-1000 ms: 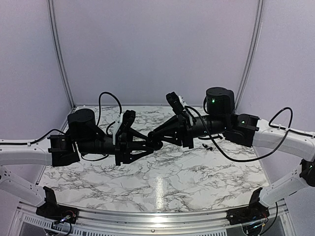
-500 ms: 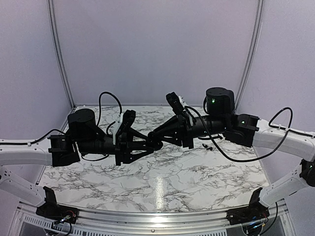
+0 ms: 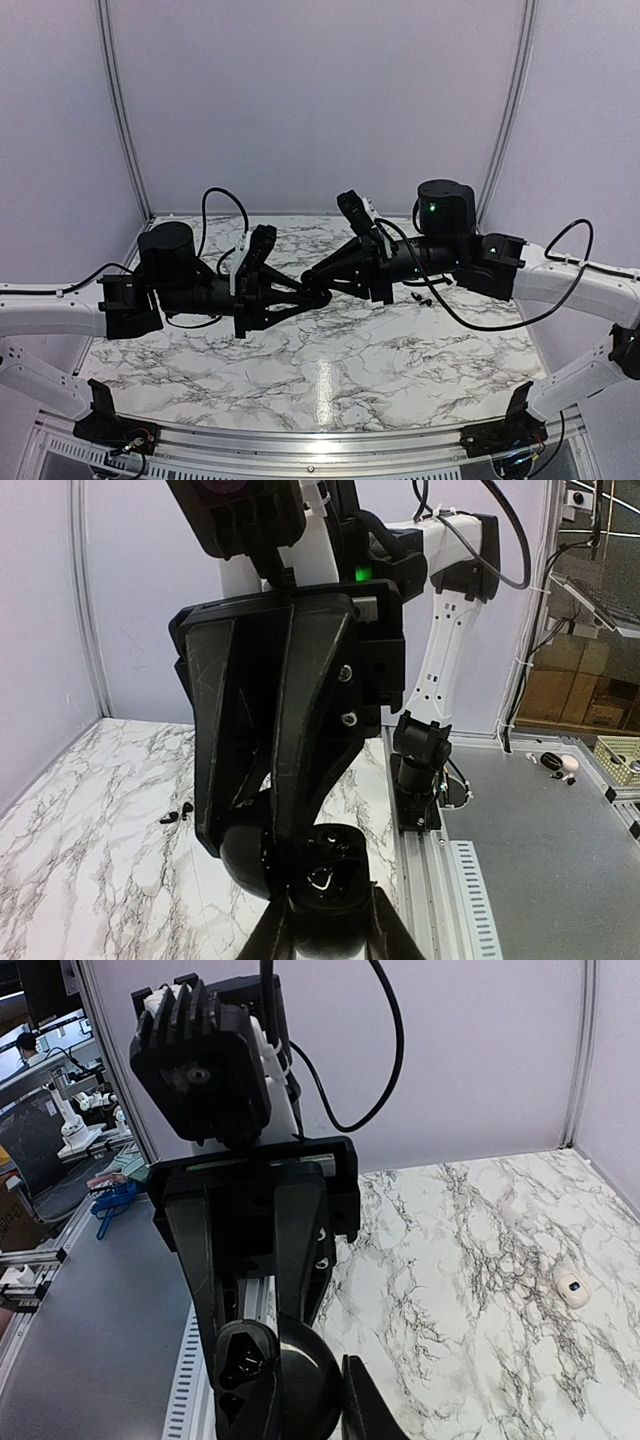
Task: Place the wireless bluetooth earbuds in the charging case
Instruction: Pass from the right arm to the left
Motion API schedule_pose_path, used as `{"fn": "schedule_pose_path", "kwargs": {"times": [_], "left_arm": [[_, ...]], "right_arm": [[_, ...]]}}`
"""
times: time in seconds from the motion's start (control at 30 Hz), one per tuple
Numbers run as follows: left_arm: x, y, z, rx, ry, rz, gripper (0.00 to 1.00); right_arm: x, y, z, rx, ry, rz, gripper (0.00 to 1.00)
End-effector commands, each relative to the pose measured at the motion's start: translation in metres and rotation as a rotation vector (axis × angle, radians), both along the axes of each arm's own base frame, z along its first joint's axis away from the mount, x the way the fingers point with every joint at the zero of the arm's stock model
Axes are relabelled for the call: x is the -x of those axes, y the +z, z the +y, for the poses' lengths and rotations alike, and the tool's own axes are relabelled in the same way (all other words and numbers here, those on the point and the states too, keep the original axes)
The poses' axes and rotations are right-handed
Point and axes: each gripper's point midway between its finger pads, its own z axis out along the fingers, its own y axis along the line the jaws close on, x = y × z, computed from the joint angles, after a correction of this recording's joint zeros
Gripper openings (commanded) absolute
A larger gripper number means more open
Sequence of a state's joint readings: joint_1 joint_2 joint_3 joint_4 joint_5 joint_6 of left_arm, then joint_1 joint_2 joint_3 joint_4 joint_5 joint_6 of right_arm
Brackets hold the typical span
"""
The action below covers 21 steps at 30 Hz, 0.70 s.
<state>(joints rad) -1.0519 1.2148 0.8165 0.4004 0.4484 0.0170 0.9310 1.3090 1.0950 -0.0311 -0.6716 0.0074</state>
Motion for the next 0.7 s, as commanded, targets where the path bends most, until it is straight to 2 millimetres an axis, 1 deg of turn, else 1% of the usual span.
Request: {"fn": "schedule_pose_path", "kwargs": {"times": [0.0, 0.03, 0.07, 0.17, 0.2, 0.33, 0.43, 0.5, 0.53, 0.6, 0.67], "left_arm": [[0.001, 0.010, 0.000, 0.034, -0.001, -0.035, 0.15], [0.001, 0.009, 0.001, 0.033, -0.001, -0.036, 0.14], [0.001, 0.008, 0.002, 0.032, 0.001, -0.041, 0.13], [0.000, 0.005, 0.005, 0.027, 0.019, -0.063, 0.09], [-0.002, 0.003, 0.007, 0.023, 0.033, -0.070, 0.07], [-0.004, -0.008, 0.014, 0.003, 0.063, -0.086, 0.06], [-0.002, -0.017, 0.016, -0.013, 0.053, -0.081, 0.07], [-0.001, -0.021, 0.017, -0.019, 0.051, -0.076, 0.07], [-0.001, -0.023, 0.018, -0.023, 0.053, -0.074, 0.07], [-0.002, -0.025, 0.019, -0.028, 0.066, -0.074, 0.07], [-0.005, -0.028, 0.022, -0.034, 0.086, -0.073, 0.07]], "right_arm": [[-0.004, 0.007, 0.000, -0.022, -0.011, -0.003, 0.00], [-0.004, 0.007, 0.000, -0.022, -0.013, 0.001, 0.00], [-0.005, 0.007, 0.000, -0.021, -0.016, 0.005, 0.09], [-0.008, 0.011, -0.004, -0.029, -0.024, 0.010, 0.50], [-0.010, 0.011, -0.007, -0.031, -0.035, 0.011, 0.56], [-0.026, 0.016, -0.024, -0.060, -0.105, 0.028, 0.58], [-0.042, 0.009, -0.042, -0.059, -0.174, 0.065, 0.58], [-0.050, -0.001, -0.055, -0.045, -0.223, 0.092, 0.59], [-0.054, -0.008, -0.061, -0.027, -0.256, 0.094, 0.59], [-0.065, -0.030, -0.079, 0.037, -0.353, 0.105, 0.59], [-0.083, -0.060, -0.104, 0.104, -0.503, 0.134, 0.59]]}}
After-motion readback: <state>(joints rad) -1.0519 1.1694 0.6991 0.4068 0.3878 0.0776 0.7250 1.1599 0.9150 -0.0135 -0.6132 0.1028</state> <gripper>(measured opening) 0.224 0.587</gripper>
